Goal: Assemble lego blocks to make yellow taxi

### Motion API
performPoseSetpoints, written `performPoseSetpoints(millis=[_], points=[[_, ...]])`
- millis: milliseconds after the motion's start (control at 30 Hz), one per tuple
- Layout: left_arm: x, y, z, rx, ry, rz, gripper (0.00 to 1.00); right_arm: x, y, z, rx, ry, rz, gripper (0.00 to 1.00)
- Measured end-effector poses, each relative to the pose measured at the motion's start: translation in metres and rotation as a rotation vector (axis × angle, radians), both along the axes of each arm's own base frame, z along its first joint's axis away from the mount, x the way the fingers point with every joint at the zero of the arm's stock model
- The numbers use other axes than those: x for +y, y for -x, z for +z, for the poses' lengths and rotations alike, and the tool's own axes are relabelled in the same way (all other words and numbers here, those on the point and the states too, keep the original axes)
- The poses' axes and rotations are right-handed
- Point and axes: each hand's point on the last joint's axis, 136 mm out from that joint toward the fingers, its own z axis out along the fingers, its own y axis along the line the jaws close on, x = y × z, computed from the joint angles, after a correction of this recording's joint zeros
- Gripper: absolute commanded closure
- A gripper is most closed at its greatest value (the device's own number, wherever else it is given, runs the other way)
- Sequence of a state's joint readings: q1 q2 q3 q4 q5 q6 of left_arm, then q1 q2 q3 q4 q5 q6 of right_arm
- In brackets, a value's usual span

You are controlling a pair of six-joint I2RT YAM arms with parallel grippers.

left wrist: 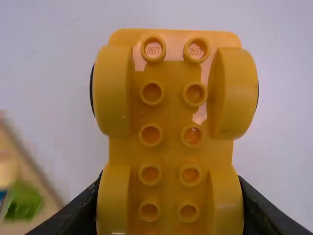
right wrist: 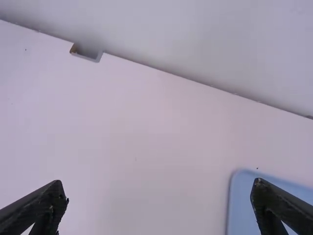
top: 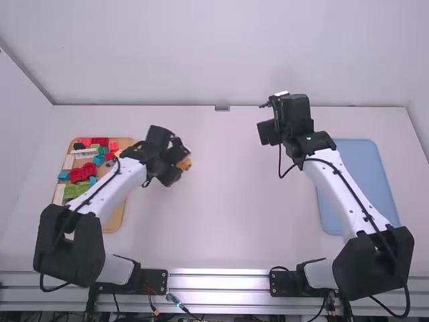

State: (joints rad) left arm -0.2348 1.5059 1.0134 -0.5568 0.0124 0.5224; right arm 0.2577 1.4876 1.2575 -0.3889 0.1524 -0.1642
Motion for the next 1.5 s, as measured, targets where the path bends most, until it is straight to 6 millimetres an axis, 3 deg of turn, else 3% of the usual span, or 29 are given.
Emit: performPoseSetpoints(millis=[133,233,400,533,667,800,933,1133,1233,1367,1500], points=[[-0.057,0.012,-0.013,0.0,-0.035,-0.288,0.99,-0.01,0.002,-0.004,0.021,0.005,-0.023,0.01],[-0.083,0.024,-0.031,0.033,-0.064,-0.441,0.99,-0.02,0.003,-0.007,0.039,-0.001,-0.053,0.01],[-0.114,0.047,-0.068,0.122,-0.12,-0.653,0.98,-0.039,0.004,-0.011,0.063,-0.022,-0.122,0.01],[-0.133,0.05,-0.085,0.15,-0.124,-0.733,0.98,-0.048,0.006,-0.014,0.078,-0.027,-0.149,0.01],[-0.141,0.051,-0.09,0.154,-0.086,-0.757,0.96,-0.049,0.007,-0.015,0.085,-0.028,-0.152,0.01],[-0.147,0.055,-0.089,0.164,-0.05,-0.77,0.6,-0.049,0.007,-0.015,0.084,-0.023,-0.147,0.01],[-0.148,0.056,-0.089,0.165,-0.039,-0.773,0.44,-0.049,0.007,-0.015,0.084,-0.022,-0.146,0.01],[-0.149,0.056,-0.089,0.164,-0.037,-0.778,0.42,-0.049,0.008,-0.015,0.085,-0.021,-0.144,0.01],[-0.145,0.053,-0.089,0.157,-0.063,-0.771,0.55,-0.049,0.008,-0.015,0.086,-0.021,-0.145,0.02],[-0.145,0.045,-0.088,0.124,-0.078,-0.761,0.53,-0.049,0.008,-0.015,0.086,-0.02,-0.144,0.01],[-0.148,0.028,-0.084,0.062,-0.062,-0.735,0.43,-0.049,0.009,-0.017,0.095,-0.017,-0.144,0.01]])
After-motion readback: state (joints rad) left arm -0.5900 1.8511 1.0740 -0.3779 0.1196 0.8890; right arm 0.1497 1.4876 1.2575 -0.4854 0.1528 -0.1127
